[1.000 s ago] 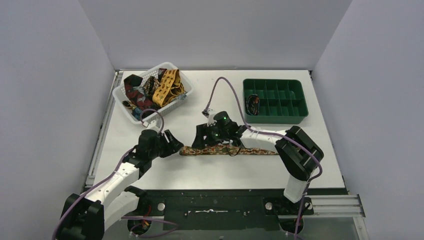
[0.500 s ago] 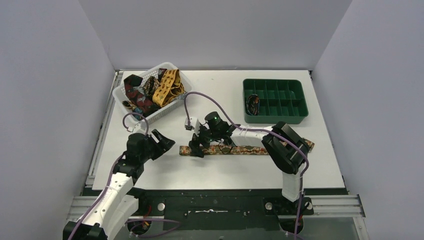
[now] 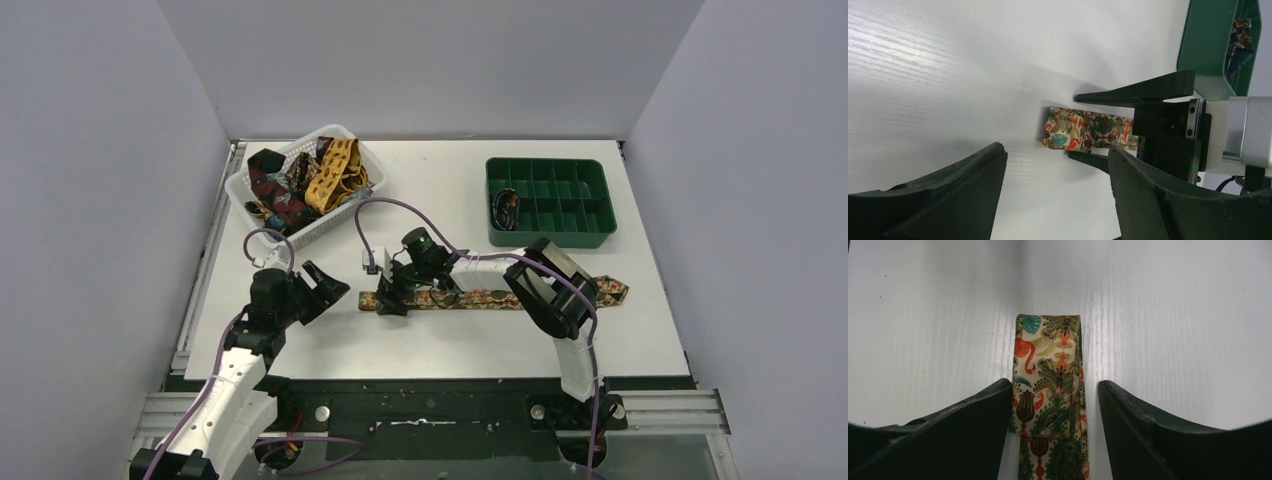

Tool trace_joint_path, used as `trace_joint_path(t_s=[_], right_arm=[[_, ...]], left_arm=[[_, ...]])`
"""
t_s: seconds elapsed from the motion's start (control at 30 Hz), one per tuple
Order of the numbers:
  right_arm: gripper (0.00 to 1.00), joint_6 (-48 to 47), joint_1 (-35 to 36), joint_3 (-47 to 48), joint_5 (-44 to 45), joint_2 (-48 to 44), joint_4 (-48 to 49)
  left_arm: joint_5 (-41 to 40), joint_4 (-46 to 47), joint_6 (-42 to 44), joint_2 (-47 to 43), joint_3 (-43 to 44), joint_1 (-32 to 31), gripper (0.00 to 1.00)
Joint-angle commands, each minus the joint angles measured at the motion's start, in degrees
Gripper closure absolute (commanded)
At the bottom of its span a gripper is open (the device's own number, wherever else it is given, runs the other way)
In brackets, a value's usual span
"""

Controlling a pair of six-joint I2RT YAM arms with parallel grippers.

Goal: Roll the ties
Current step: Roll the tie at the center of the board.

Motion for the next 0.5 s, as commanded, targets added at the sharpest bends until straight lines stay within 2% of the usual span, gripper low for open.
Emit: trace_joint_path(t_s=[0.0, 0.13, 0.3, 0.47], right_arm=[[0.42, -5.56, -0.15, 1.35, -0.76, 1.19, -1.32], [0.58, -6.47, 0.64, 0.24, -1.19, 1.04, -3.64], [0.59, -4.01, 1.95, -3.81, -2.34, -1.18, 0.27], [0.59, -4.71, 3.47, -4.3, -3.38, -2.16, -1.75]], left_arm=[[2.82, 1.53, 0.17, 0.23, -0.77, 0.71, 0.28], [4.36, 2.46, 0.52, 1.24, -1.55, 0.8, 0.28], [4.93, 3.73, 0.03, 1.04, -2.51, 0.93, 0.28], [5.59, 3.83, -0.25, 0.64, -2.8, 1.07, 0.28]])
